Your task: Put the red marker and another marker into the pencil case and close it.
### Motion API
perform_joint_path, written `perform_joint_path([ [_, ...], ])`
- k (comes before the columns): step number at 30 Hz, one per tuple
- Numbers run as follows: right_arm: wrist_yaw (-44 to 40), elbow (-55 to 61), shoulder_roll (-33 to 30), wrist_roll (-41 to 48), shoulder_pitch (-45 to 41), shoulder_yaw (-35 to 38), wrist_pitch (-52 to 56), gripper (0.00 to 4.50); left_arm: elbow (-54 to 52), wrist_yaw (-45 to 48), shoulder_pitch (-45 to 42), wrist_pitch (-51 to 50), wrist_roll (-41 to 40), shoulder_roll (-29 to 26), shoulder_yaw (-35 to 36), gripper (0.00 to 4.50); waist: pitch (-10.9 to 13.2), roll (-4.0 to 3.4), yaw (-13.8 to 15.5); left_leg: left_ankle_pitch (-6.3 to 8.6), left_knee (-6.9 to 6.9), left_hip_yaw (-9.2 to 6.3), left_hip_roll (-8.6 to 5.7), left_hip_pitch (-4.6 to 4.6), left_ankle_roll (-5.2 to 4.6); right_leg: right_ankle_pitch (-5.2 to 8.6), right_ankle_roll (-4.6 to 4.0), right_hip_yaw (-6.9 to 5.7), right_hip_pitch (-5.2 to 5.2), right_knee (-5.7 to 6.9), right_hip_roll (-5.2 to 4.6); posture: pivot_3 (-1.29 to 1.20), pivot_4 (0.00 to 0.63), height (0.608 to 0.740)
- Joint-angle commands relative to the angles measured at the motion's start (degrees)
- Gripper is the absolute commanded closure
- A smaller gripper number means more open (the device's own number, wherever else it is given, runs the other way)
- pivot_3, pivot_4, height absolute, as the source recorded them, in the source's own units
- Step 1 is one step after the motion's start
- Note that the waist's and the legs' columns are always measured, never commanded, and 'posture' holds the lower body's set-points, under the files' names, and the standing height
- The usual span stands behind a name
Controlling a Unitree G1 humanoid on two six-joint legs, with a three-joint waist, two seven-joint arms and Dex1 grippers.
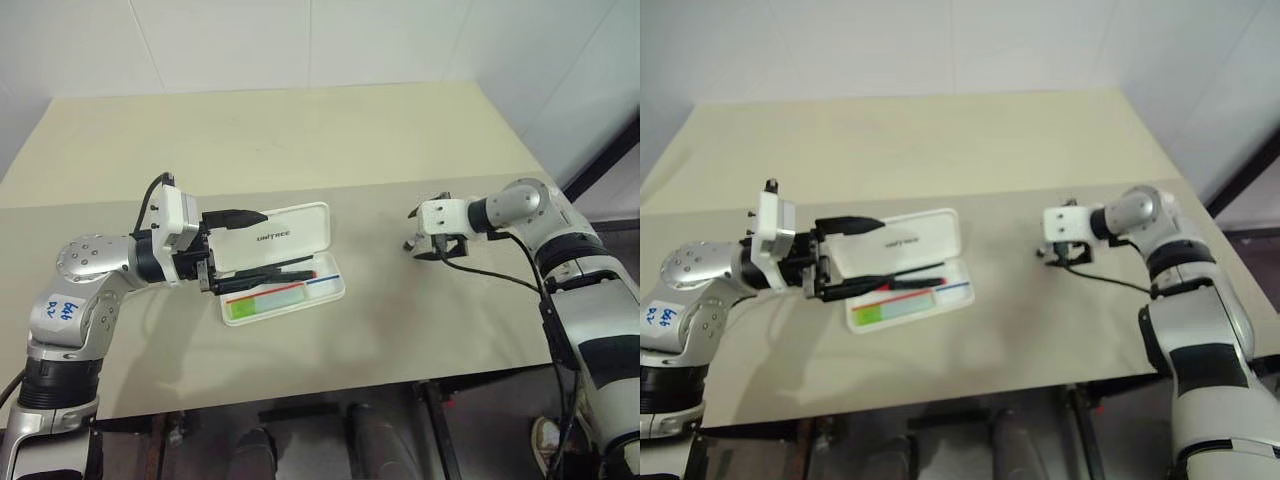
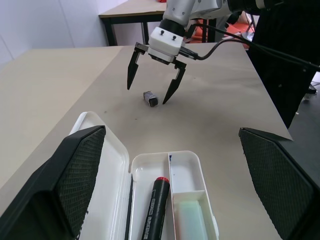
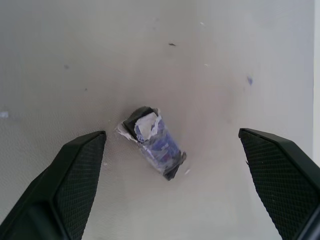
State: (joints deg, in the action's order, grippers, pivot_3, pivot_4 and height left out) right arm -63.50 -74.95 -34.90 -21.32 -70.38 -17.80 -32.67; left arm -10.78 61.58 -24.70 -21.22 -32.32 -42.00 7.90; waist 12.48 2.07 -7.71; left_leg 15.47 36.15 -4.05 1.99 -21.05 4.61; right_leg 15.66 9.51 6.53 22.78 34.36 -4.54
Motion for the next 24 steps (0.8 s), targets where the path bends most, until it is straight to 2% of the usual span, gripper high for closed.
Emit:
perform_joint_path([
  [1,0.5,-0.5,1.6,5.7,-0.1,5.7,9.7,0.00,-2.2,-0.3,0.3,0.6,-0.4,-0.2,0.7,0.01,0.0,-0.03,-0.4,-0.02,-0.01,0.00,0.00,0.00,0.01,0.00,0.00,0.01,0.01,0.04,0.00,0.00,0.150,0.740],
  [4,0.7,0.4,1.6,9.4,0.1,10.0,16.8,0.00,-2.7,-0.5,0.8,0.5,-0.5,-0.3,0.9,0.01,0.1,-0.19,-0.3,-0.04,-0.05,-0.05,0.00,0.01,-0.01,0.00,0.00,0.01,0.03,0.09,0.02,0.00,0.150,0.740],
  [8,-3.1,3.9,0.7,13.2,2.9,13.4,21.7,0.00,-2.6,-0.4,1.0,0.4,-0.5,-0.5,1.0,0.01,0.1,-0.20,0.0,-0.02,-0.12,-0.11,-0.02,-0.10,-0.03,0.02,0.02,0.00,0.04,-0.01,0.02,0.00,0.150,0.740],
  [15,-8.4,12.3,-2.3,15.8,10.5,14.2,24.6,0.00,-0.7,0.5,-0.9,0.9,0.1,-0.2,-0.2,0.01,0.1,-0.22,0.5,0.03,-0.19,-0.10,-0.04,-0.24,-0.06,0.05,0.09,0.00,0.04,-0.12,0.01,0.00,0.150,0.740],
  [24,-6.7,15.4,-2.9,16.7,12.9,14.4,26.6,0.00,0.7,1.3,-2.8,1.2,0.4,0.3,-1.2,0.01,0.1,-0.22,1.2,0.02,-0.15,-0.08,-0.04,-0.17,-0.05,0.06,0.11,0.01,0.03,-0.25,0.01,0.00,0.150,0.740],
])
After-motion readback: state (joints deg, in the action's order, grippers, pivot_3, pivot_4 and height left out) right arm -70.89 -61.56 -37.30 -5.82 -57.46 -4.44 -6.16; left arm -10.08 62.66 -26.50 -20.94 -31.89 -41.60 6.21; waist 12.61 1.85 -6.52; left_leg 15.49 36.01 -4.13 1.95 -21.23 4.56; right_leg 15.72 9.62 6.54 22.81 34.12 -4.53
